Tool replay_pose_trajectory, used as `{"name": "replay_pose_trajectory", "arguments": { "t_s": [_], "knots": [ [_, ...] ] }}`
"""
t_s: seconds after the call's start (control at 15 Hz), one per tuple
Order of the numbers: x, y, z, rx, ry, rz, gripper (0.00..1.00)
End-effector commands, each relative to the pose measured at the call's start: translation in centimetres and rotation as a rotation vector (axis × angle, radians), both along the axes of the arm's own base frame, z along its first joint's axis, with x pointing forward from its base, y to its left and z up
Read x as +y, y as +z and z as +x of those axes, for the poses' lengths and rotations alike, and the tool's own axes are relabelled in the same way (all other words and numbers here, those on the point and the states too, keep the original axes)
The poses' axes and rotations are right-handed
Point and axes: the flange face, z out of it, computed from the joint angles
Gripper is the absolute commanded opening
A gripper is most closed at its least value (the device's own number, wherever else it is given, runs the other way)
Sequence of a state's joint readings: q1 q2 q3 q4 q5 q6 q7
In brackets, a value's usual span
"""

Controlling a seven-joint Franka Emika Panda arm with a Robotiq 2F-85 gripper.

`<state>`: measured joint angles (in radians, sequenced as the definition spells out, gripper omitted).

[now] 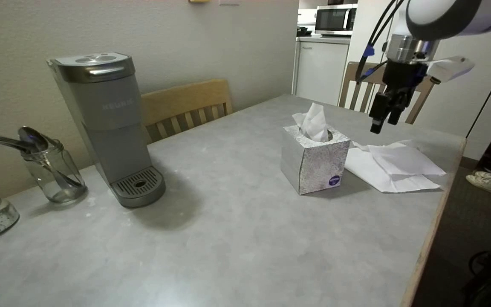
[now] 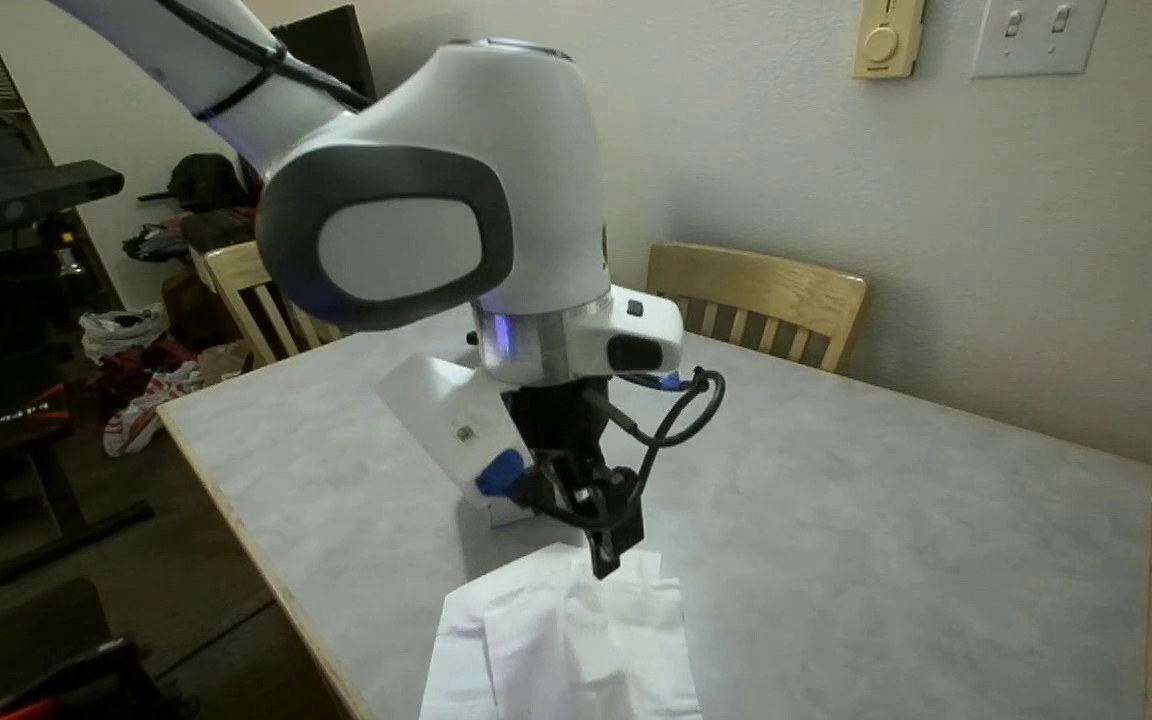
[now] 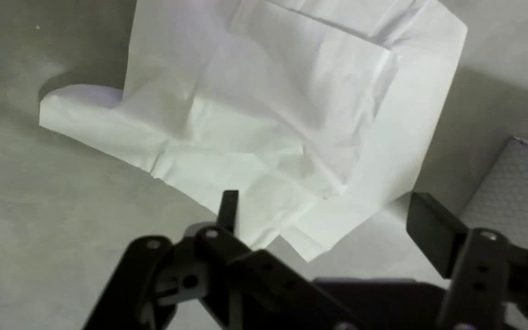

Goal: Remove one tissue from the box

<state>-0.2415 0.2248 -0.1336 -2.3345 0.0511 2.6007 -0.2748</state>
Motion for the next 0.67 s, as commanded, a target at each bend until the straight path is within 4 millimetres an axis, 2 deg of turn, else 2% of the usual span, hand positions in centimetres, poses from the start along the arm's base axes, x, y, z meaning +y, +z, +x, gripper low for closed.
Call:
{"name": "replay_pose_trajectory", "arguments": {
  "t_s": [0.0, 0.47, 0.53, 0.6],
  "knots": [
    [0.5, 5.4, -1.5, -0.023, 0.009, 0.007, 1.0],
    [1.7, 14.4, -1.5, -0.046, 0.015, 0.015, 1.0],
    [1.4, 12.8, -1.1, -0.06, 0.014, 0.016, 1.0],
    [1.6, 13.7, -1.3, -0.061, 0.015, 0.017, 1.0]
  ]
}}
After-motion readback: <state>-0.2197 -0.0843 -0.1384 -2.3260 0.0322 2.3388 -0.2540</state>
